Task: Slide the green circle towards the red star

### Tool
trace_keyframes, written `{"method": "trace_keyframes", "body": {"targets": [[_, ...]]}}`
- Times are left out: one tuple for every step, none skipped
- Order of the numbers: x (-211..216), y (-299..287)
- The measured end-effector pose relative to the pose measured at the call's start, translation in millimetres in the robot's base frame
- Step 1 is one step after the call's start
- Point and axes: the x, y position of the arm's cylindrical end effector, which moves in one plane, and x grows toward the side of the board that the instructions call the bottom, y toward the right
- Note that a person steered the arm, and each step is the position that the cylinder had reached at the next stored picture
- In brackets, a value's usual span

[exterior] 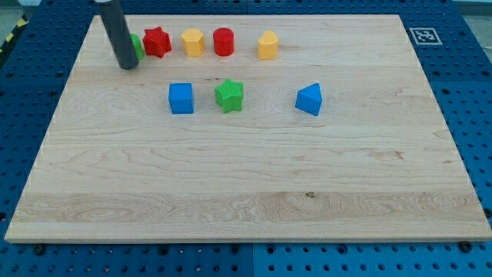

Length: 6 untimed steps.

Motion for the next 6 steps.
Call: {"method": "trace_keyframes", "body": {"targets": [[-4,-22],[-4,-23],[-4,-10],[-4,12],[-4,16],[-4,16]]}}
